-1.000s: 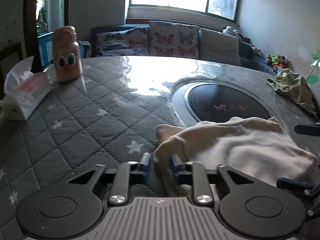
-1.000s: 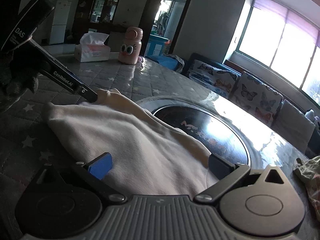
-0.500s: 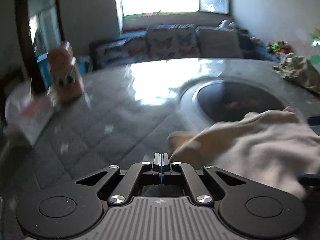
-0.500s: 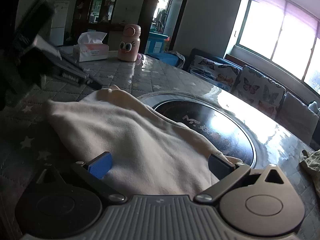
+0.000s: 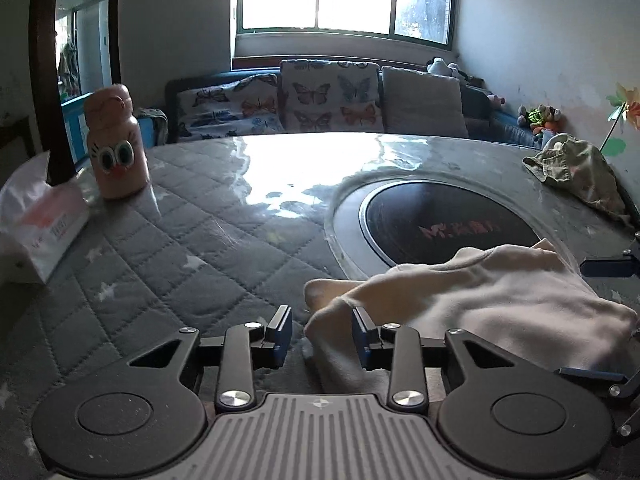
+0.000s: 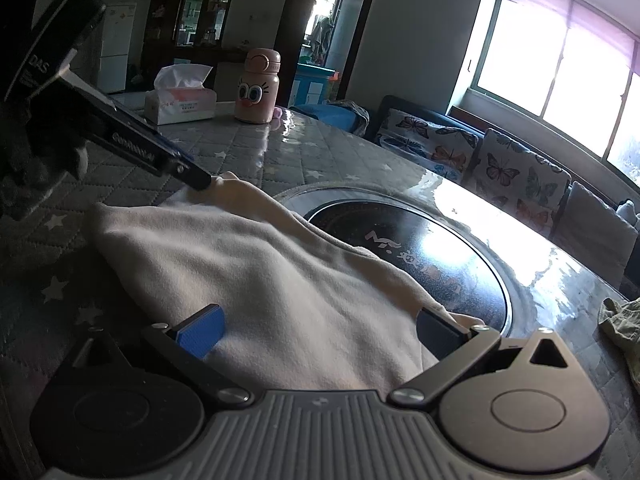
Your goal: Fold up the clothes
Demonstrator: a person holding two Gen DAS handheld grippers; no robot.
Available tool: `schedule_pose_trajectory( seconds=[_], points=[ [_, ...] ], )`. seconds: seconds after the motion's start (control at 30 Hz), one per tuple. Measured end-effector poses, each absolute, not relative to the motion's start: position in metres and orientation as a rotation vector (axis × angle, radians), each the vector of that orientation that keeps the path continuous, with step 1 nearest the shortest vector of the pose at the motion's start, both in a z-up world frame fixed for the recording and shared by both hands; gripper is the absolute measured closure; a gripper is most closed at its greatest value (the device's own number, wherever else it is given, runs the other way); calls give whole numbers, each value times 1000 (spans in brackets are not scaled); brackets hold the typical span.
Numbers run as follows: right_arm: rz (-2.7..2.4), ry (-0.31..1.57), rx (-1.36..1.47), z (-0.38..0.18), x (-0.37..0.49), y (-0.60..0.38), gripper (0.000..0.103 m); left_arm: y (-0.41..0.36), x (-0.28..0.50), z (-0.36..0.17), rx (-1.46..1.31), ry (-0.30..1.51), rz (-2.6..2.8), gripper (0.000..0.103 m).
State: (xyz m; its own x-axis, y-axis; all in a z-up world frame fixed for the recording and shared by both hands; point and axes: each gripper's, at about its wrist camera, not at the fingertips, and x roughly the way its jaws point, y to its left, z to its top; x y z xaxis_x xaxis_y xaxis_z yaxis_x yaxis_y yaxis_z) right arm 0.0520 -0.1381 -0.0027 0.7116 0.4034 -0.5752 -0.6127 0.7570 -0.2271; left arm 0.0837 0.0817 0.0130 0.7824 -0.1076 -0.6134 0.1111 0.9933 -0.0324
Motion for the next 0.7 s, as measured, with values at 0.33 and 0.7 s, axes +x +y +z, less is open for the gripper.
schedule_pose_trajectory(
  seconds=[0.33, 0.7],
  points=[
    [582, 531, -420, -3, 53, -138, 0, 68, 81, 22, 126, 579, -96, 98],
    [585, 534, -403, 1, 54, -140, 0, 68, 89, 7, 158, 631, -87, 93]
  ],
)
